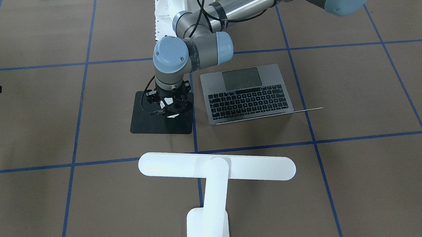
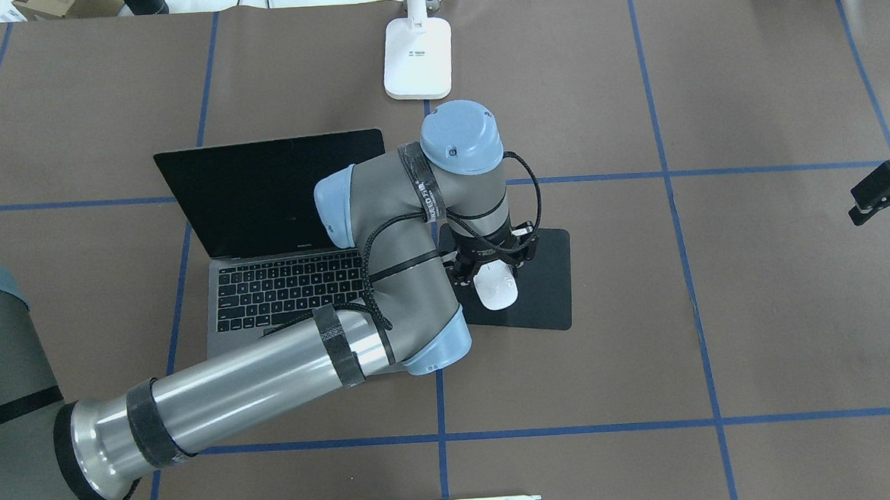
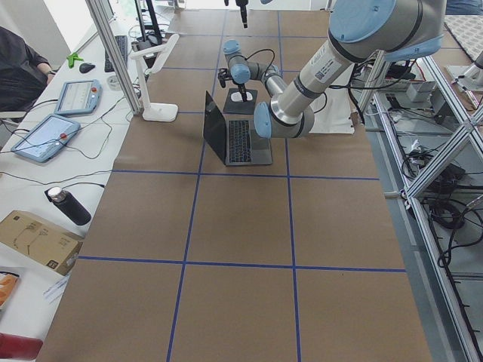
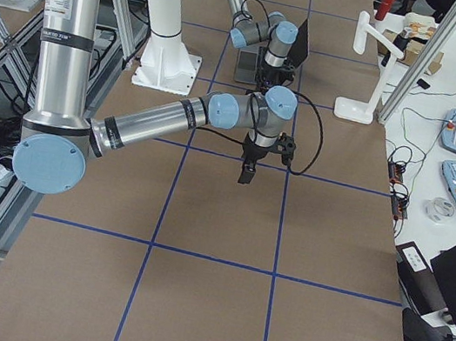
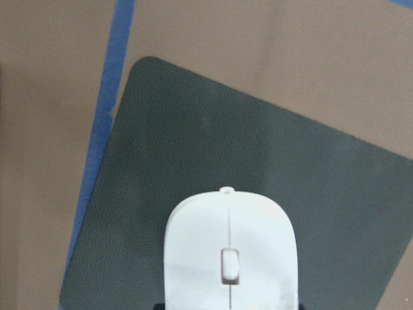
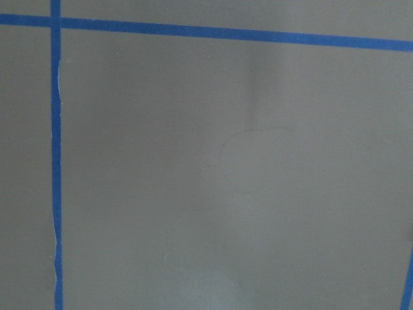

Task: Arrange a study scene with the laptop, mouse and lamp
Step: 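Lower the white mouse onto the dark grey mouse pad with the left gripper, then open the left gripper and release the mouse on the pad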

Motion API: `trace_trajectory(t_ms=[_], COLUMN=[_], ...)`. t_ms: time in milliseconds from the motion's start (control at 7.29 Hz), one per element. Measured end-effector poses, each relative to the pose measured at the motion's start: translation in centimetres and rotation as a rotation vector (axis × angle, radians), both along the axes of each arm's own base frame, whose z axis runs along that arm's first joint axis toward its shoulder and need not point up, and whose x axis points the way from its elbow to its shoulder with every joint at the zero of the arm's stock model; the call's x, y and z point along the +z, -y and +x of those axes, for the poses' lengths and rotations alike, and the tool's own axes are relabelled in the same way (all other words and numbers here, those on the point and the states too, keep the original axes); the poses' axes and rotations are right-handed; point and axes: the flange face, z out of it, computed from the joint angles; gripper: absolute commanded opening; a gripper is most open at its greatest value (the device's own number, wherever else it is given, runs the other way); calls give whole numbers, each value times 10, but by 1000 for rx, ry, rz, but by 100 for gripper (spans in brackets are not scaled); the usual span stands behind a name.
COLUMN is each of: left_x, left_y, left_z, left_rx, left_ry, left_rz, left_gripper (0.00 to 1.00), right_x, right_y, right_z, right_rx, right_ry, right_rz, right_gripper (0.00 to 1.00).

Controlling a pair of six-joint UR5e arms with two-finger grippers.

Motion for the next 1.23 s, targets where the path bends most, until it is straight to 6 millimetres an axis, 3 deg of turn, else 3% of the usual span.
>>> trace_trajectory(t_ms=[274,412,549,686,823,1098,1235], left_x=[0,-2,-3,-4,-3,-1,-2], left_y=[3,4,4,3,1,-6,-8], left_z=[5,8,9,10,12,20,22], left_rx=[-7,-10,-11,-11,-12,-19,-21], left_ry=[8,11,11,8,9,20,19], left_rz=[4,7,9,11,15,31,36], left_gripper=[16,36,45,75,89,99,99], right_x=[-1,-1,-2,-2,-2,-2,-2], right_y=[0,1,1,1,1,1,1], right_z=[0,0,0,0,0,0,0], right_rx=[1,1,1,1,1,1,1], right_ry=[1,1,1,2,2,2,1], right_rz=[2,3,4,4,4,4,4], right_gripper=[100,100,100,100,100,100,100])
